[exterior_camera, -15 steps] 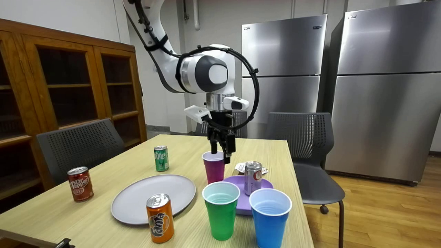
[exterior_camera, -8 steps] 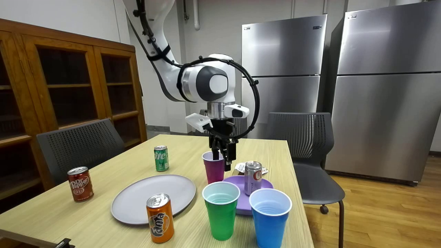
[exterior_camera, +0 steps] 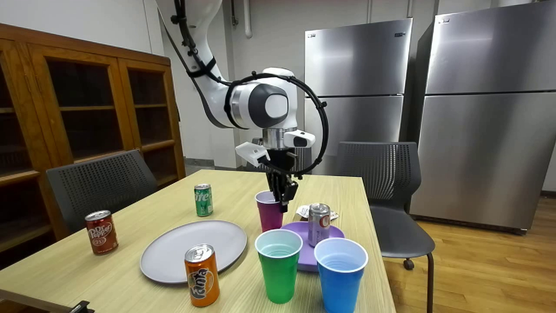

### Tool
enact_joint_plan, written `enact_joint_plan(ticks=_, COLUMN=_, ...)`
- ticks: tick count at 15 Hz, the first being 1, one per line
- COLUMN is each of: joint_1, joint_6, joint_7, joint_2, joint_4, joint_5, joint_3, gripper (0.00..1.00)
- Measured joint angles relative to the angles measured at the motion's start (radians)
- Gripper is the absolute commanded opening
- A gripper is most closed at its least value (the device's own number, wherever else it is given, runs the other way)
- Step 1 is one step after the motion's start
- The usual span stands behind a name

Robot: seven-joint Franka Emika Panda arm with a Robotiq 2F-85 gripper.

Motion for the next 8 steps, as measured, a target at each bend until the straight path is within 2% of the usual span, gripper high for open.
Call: enact_joint_plan(ticks=8, joint_1=0.019, joint_6=0.024, joint_7=0.000, joint_2=-0.008, joint_4=0.009, joint_5=0.000, joint_3=0.000, gripper=0.01)
